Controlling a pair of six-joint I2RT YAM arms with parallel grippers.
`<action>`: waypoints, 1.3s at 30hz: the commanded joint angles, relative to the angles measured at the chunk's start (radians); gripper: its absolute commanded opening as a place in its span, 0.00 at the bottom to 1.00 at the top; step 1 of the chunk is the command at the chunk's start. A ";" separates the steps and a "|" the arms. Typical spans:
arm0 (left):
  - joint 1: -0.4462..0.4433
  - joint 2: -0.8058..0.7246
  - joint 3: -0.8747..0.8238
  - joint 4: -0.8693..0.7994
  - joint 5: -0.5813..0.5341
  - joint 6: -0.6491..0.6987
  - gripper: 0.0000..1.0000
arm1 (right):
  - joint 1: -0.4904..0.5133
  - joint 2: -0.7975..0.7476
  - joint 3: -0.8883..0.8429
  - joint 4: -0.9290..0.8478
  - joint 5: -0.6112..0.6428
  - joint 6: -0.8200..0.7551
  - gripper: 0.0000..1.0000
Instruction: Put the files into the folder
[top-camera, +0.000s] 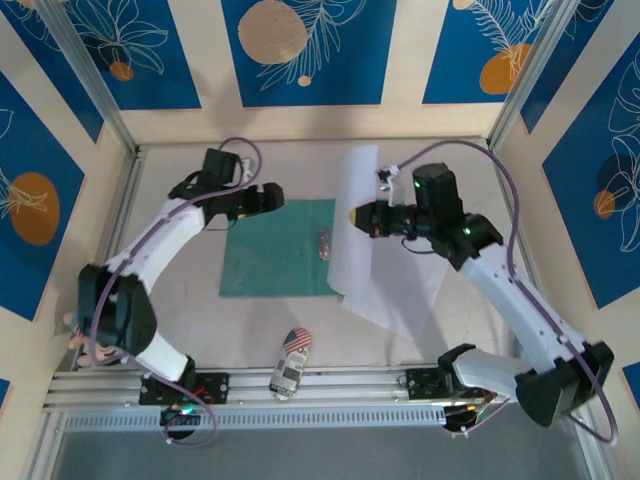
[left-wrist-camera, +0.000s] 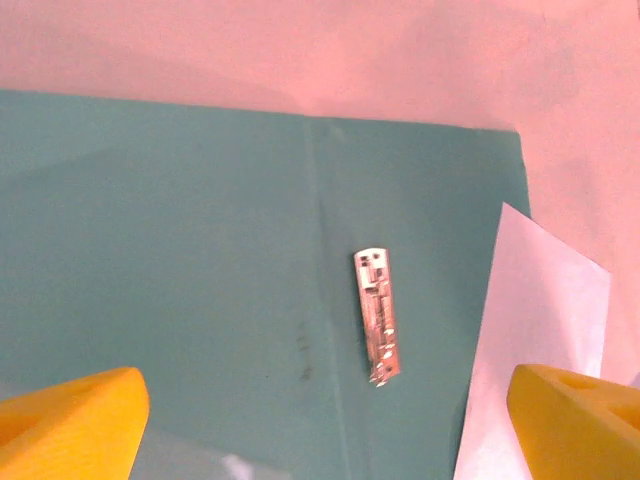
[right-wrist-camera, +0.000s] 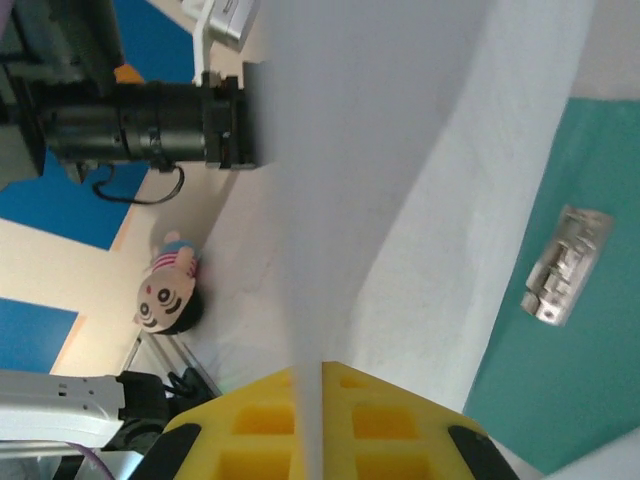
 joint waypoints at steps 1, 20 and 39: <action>0.039 -0.098 -0.117 -0.084 -0.033 -0.012 0.93 | 0.055 0.085 0.125 -0.011 0.006 -0.068 0.00; 0.072 -0.453 -0.600 0.021 -0.095 -0.136 0.95 | 0.248 0.602 0.689 -0.316 0.326 -0.432 0.00; 0.072 -0.336 -0.629 0.097 -0.084 -0.142 0.95 | 0.311 0.678 0.574 -0.140 0.629 -0.532 0.00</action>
